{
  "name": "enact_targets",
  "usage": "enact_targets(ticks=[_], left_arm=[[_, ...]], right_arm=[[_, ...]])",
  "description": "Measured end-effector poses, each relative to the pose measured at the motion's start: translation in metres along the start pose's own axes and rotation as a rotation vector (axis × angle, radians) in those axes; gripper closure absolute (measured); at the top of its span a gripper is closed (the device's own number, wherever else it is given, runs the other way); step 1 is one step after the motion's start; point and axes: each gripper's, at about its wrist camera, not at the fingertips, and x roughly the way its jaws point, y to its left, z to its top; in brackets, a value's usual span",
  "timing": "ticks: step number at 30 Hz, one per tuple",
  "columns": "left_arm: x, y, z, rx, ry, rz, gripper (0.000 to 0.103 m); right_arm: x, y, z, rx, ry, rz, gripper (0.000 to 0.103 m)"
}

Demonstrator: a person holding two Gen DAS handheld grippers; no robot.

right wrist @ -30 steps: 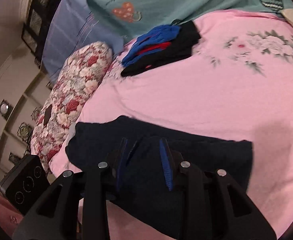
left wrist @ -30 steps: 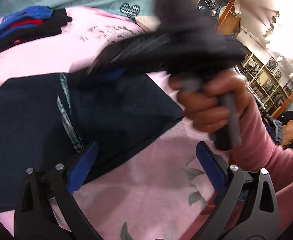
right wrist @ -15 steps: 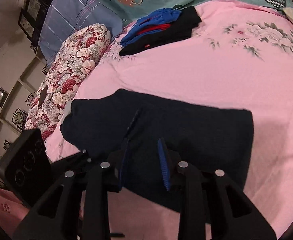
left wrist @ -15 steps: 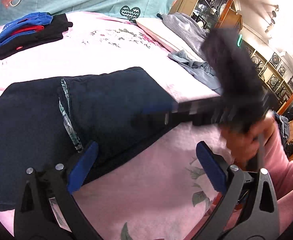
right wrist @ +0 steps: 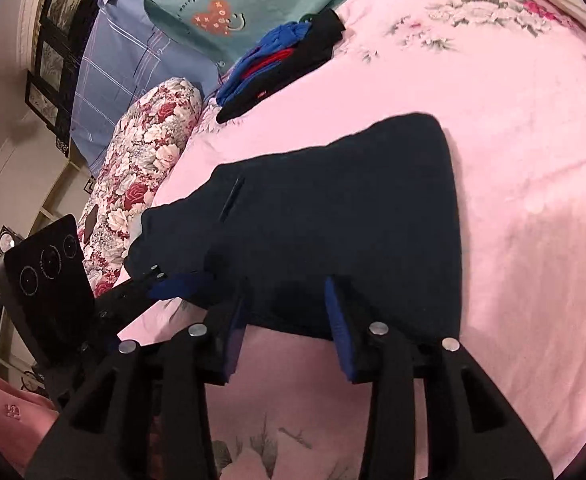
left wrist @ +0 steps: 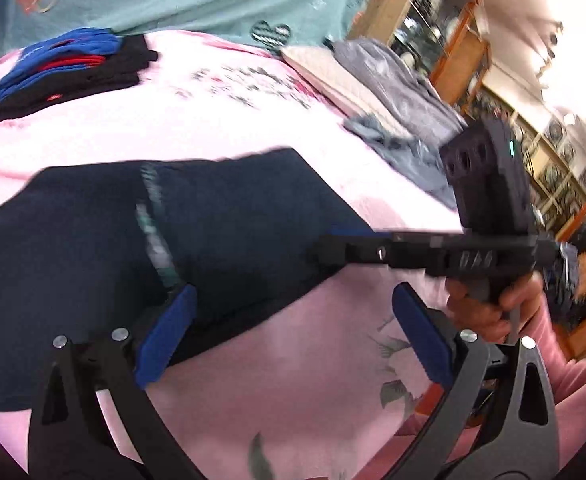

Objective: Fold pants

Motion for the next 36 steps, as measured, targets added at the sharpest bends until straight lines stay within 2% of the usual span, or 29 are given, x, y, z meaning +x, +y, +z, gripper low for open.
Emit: enact_targets(ticks=[5,8,14,19,22,27,31,36], left_arm=[[-0.048,0.045,0.002,-0.093,-0.076,0.177,0.003],[-0.082,0.085,-0.006,-0.189,-0.108,0.323,0.003],[-0.158,0.155,-0.038,-0.435,-0.187,0.518,0.003],[-0.212,0.194,-0.069,-0.57,-0.209,0.663,0.003],[-0.234,0.21,-0.085,-0.639,-0.228,0.694,0.003],[-0.248,0.225,-0.099,-0.699,-0.244,0.676,0.003],[-0.252,0.232,-0.105,-0.712,-0.241,0.647,0.003],[-0.262,0.24,-0.106,-0.727,-0.256,0.596,0.003]], right_arm=[[0.01,0.024,-0.003,-0.068,-0.001,-0.06,0.058],[0.02,0.045,0.0,-0.115,0.029,0.005,0.058],[0.06,0.111,-0.008,-0.335,0.109,0.061,0.056],[0.101,0.161,-0.019,-0.481,0.187,0.09,0.05],[0.124,0.202,-0.027,-0.619,0.234,0.113,0.05],[0.158,0.256,-0.027,-0.767,0.23,0.127,0.05],[0.191,0.283,-0.029,-0.875,0.219,0.035,0.05],[0.24,0.297,-0.038,-0.989,0.313,-0.085,0.05]])
